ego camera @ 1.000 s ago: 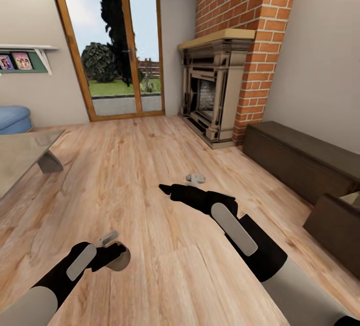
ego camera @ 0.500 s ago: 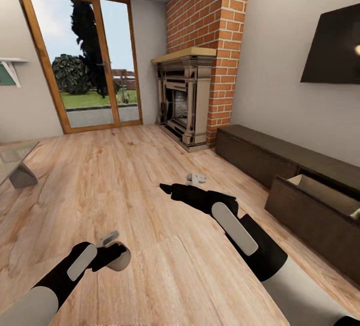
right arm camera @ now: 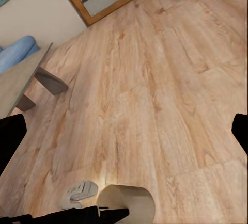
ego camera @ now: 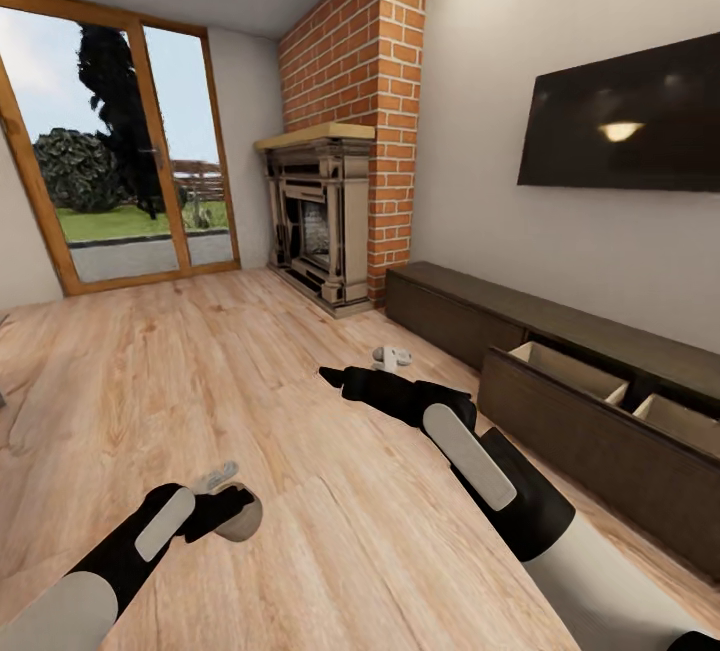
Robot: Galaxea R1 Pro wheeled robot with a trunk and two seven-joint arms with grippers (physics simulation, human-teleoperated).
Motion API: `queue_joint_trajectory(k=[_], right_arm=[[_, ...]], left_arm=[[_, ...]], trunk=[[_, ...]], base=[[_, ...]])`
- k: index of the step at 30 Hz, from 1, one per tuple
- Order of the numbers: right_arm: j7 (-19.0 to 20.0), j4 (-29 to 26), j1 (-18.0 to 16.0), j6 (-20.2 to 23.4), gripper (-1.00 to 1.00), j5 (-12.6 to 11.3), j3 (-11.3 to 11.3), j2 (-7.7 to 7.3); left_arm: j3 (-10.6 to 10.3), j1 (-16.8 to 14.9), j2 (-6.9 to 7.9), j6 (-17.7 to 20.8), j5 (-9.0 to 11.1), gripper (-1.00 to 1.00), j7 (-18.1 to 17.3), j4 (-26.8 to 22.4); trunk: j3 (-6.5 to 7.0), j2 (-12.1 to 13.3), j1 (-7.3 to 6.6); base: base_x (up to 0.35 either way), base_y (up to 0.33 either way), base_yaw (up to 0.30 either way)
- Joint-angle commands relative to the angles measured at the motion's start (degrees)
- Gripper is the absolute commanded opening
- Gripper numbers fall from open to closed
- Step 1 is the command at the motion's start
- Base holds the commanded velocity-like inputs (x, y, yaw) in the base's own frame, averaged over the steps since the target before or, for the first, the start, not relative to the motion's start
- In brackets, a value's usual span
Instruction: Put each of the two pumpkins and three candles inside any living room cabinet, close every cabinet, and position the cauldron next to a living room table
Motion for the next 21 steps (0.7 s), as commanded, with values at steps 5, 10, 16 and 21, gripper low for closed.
queue_joint_trajectory(k=[5,10,16,21], right_arm=[[-0.60,-0.06,-0.07,-0.04,1.00,-0.59,0.12,-0.03],[-0.62,-0.06,-0.07,-0.05,1.00,-0.59,0.12,-0.05],[-0.55,-0.17,-0.07,-0.20,1.00,-4.19,0.10,-0.18],[-0.54,-0.09,-0.07,-0.22,1.00,-4.48,0.04,-0.21]], left_arm=[[-0.33,-0.02,0.07,0.03,0.78,-1.00,0.57,-0.14],[-0.31,-0.02,0.15,0.03,0.92,-1.00,0.53,-0.14],[-0.06,-0.02,0.31,0.03,1.07,-1.00,0.48,-0.14],[0.02,-0.02,0.33,0.03,1.08,-1.00,0.48,-0.18]], trunk=[[0.84,1.99,-1.11],[0.84,1.99,-1.11],[0.84,1.99,-1.11],[0.84,1.99,-1.11]], base=[[-0.002,0.000,-0.296],[0.000,0.000,-0.296],[-0.024,0.000,-0.296],[-0.238,0.000,-0.296]])
